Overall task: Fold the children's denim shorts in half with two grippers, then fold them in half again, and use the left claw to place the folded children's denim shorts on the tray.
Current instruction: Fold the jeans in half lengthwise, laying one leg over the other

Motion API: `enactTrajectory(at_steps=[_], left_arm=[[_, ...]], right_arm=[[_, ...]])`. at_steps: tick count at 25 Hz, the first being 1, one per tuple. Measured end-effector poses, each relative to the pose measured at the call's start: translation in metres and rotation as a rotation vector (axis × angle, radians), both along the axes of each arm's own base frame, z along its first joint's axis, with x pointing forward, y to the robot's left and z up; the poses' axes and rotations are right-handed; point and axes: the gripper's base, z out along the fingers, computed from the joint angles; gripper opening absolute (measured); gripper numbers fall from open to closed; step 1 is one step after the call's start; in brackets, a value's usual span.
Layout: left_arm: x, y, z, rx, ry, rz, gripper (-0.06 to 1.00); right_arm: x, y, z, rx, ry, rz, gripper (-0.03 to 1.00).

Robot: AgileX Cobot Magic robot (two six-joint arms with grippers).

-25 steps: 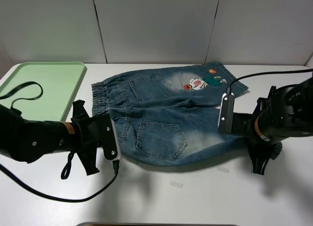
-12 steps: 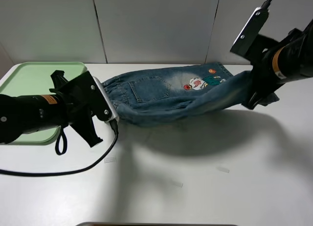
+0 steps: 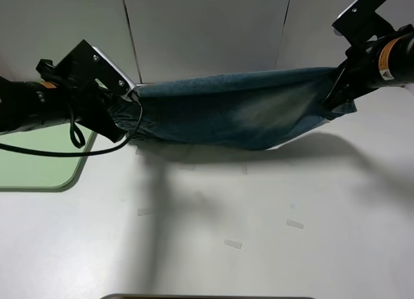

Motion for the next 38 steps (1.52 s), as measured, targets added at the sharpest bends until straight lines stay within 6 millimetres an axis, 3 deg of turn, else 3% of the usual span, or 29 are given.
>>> enactTrajectory(at_steps=[6, 14, 29, 38], left_arm=[[0.009, 0.015, 0.003, 0.088, -0.034, -0.034, 0.07], [0.027, 0.024, -0.022, 0.167, -0.074, -0.005, 0.06], [0.038, 0.021, -0.042, 0.228, -0.166, -0.016, 0.06], [0.041, 0.019, -0.052, 0.251, -0.188, -0.036, 0.06]], right_arm=[[0.03, 0.004, -0.01, 0.098, 0.016, -0.041, -0.03], [0.058, 0.013, -0.008, 0.127, -0.013, -0.02, -0.03], [0.069, 0.01, -0.042, 0.061, 0.068, -0.009, -0.03], [0.074, -0.003, -0.04, 0.121, 0.039, 0.009, -0.03]])
